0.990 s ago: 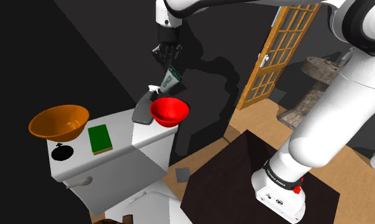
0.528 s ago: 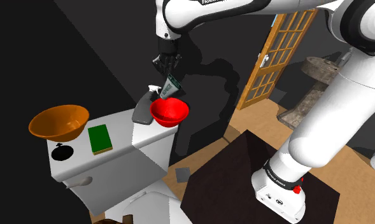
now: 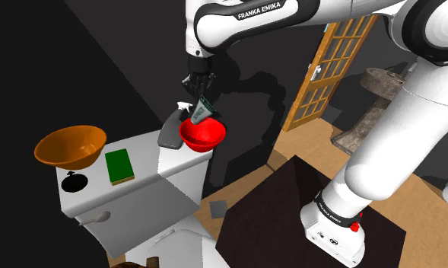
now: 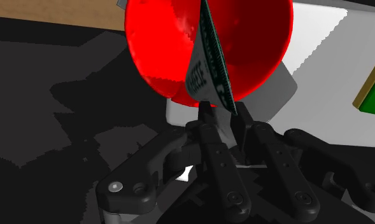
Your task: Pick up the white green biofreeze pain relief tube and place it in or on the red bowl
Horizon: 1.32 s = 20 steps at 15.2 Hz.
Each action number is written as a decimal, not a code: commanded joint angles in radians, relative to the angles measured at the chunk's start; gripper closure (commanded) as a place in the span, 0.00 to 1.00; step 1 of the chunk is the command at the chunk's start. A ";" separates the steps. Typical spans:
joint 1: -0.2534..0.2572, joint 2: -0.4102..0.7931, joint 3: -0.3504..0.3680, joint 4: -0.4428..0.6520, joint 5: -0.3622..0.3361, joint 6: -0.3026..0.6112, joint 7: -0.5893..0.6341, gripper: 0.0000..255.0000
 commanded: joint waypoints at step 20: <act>0.002 -0.028 0.003 0.095 0.014 -0.120 -0.010 0.00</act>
